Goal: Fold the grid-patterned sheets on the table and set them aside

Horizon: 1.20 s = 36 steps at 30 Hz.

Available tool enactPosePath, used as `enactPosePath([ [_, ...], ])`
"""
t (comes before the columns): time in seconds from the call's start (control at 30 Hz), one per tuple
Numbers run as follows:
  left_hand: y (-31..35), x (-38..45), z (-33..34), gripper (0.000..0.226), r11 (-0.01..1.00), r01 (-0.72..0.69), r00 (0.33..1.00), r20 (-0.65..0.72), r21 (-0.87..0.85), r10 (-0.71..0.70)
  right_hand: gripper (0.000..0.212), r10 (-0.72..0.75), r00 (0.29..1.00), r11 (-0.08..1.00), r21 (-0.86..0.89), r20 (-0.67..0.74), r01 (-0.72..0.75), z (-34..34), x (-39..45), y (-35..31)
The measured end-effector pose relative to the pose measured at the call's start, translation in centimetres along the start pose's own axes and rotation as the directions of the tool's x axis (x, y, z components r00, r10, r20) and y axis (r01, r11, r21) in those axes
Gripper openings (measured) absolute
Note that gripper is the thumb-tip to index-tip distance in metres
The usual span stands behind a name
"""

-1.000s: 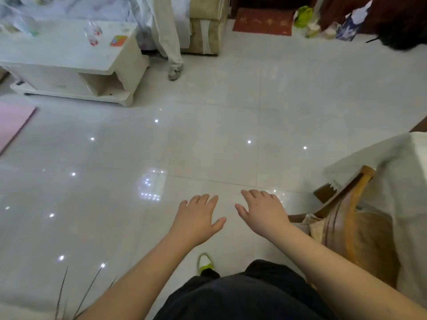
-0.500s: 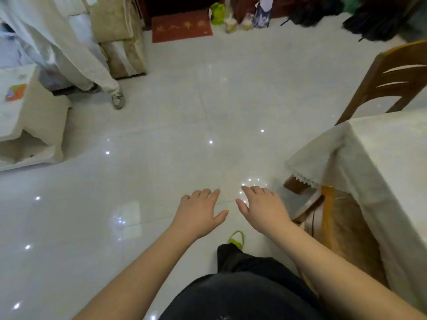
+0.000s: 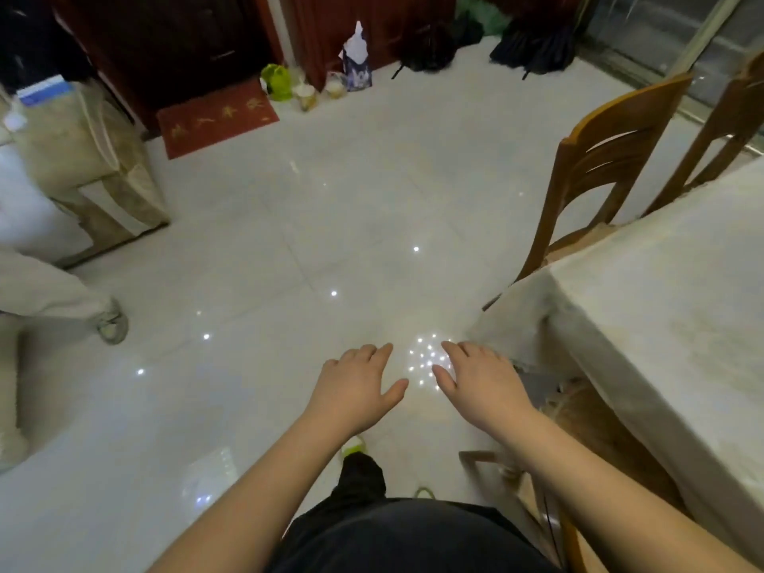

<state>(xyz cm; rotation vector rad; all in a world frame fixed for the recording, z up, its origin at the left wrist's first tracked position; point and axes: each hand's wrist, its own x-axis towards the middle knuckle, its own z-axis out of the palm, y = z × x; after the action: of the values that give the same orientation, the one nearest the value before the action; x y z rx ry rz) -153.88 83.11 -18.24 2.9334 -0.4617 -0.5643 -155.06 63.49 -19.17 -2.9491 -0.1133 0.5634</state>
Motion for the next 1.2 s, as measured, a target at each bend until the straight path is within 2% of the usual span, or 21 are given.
enactPosePath([
  [0.5, -8.6, 23.8, -10.9, 0.068, 0.957, -0.273, 0.962, 0.037, 0.092, 0.271, 0.054, 0.235, 0.971, 0.969, 0.092, -0.044, -0.23, -10.7, 22.0, -1.4],
  [0.6, -9.0, 28.7, -13.4, 0.069, 0.938, -0.317, 0.948, 0.016, 0.139, 0.318, 0.055, 0.287, 0.954, 0.958, 0.045, -0.09, -0.284, -13.2, 24.9, -0.6],
  [0.8, -6.7, 38.3, -16.6, 0.069, 0.912, -0.374, 0.926, 0.004, 0.17, 0.379, 0.055, 0.344, 0.932, 0.939, 0.039, -0.118, -0.342, -16.7, 30.3, 4.1],
  [1.2, 4.0, 56.3, -23.7, 0.062, 0.871, -0.438, 0.889, -0.038, 0.222, 0.456, 0.054, 0.389, 0.91, 0.92, 0.113, -0.144, -0.375, -23.0, 42.9, 17.8],
])
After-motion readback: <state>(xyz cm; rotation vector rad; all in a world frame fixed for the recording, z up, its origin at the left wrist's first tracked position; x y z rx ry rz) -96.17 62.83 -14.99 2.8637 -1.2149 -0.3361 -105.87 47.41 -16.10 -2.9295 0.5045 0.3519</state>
